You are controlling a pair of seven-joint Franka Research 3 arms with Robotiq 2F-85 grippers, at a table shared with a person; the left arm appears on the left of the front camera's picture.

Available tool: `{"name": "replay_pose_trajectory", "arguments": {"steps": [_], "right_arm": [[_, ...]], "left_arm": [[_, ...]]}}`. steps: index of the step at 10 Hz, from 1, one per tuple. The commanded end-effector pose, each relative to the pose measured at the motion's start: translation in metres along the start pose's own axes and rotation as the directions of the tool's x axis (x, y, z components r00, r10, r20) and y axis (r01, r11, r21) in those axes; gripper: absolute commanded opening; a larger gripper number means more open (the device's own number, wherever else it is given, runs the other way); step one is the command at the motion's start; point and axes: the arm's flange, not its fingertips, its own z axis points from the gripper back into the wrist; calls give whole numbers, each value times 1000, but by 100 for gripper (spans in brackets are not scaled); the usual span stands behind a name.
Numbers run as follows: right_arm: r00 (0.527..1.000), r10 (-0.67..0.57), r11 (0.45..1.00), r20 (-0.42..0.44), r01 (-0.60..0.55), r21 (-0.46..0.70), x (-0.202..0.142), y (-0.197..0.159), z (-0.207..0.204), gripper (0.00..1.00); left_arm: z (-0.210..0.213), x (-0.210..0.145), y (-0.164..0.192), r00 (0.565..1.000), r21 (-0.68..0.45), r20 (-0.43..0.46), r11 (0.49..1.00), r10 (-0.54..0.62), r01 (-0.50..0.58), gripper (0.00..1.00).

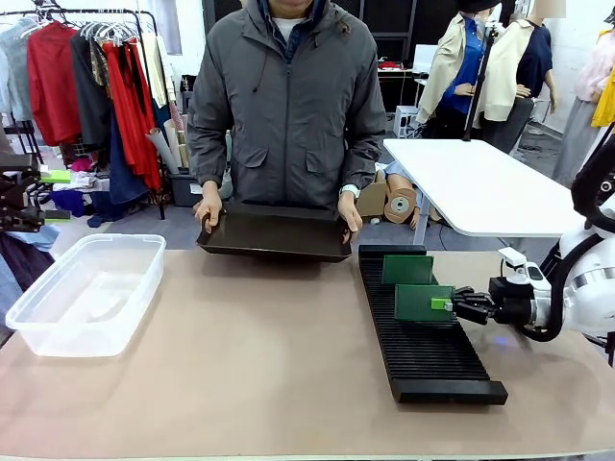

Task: Sort PCBs into racks and boxes based on the side picked up.
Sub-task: If the short side of the Blank PCB is picked up, insert it into the PCB Rack ; if the long side is picked up, place it in the Organizing box.

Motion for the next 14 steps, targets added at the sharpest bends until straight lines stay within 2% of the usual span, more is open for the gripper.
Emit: {"name": "replay_pose_trajectory", "arguments": {"steps": [1,9,12,14], "right_arm": [[1000,5,1000,1,-5,-1,3,0,0,0],[1000,0,1000,0,0,0,0,0,0,0],[999,35,999,-17,-35,-20,0,-10,-6,0],[998,53,998,-25,-53,19,-3,-20,-4,0]], "left_arm": [[1,1,-2,1000,1,-7,1000,3,-3,100],[1,1,-2,1000,1,-7,1000,3,-3,100],[1,1,-2,1000,1,-7,1000,3,-3,100],[1,1,-2,1000,1,-7,1000,3,-3,100]]}}
